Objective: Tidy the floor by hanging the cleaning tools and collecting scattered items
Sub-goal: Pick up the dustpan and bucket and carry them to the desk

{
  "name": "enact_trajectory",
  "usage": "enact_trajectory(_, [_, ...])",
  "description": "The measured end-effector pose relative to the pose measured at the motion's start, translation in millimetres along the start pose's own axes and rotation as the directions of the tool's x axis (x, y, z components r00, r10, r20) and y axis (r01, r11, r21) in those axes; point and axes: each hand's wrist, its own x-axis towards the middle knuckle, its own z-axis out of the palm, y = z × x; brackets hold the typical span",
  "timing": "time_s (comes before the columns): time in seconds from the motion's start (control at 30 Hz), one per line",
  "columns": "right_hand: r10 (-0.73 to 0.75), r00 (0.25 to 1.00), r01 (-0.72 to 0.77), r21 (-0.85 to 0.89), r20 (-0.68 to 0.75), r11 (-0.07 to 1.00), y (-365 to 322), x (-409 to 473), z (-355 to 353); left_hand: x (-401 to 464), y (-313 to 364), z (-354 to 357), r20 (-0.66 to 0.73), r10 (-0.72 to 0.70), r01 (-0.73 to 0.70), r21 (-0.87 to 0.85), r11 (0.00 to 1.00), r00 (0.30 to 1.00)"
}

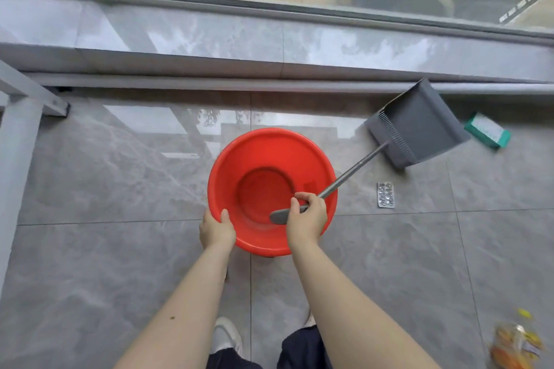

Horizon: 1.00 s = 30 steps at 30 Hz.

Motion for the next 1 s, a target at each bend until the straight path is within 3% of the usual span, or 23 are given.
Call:
enact_trajectory(0.2, [-0.005, 0.999, 0.003, -0.035, -0.044, 0.999, 16, 17, 5, 22, -11, 22, 0.024, -0.301, 0.297, -0.255, 0.92, 0.953])
enact_trajectory(0.33, [-0.012, 0.999, 0.01, -0.056, -0.048, 0.998, 16, 21, 10, 37, -15, 27, 0.041, -0.392, 0.375, -0.397, 0.838, 0.919])
enact_trajectory(0.53, [0.008, 0.998, -0.012, -0.073, -0.057, 0.997, 15, 23, 12, 34, -17, 37, -0.1, -0.371, 0.304, -0.401, 0.864, 0.923])
enact_trajectory(0.7, [0.0, 0.998, -0.005, -0.08, -0.061, 0.997, 15, 25, 14, 37, -16, 35, -0.191, -0.214, 0.129, -0.377, 0.917, 0.958])
enact_trajectory(0.83, [0.013, 0.998, -0.018, -0.084, -0.058, 0.996, 11, 24, 15, 28, -26, 35, -0.118, -0.228, 0.178, -0.335, 0.925, 0.966])
enact_trajectory(1.0, [0.043, 0.998, -0.046, -0.08, -0.044, 0.996, 9, 24, 14, 8, -44, 46, 0.105, -0.339, 0.353, -0.36, 0.863, 0.935])
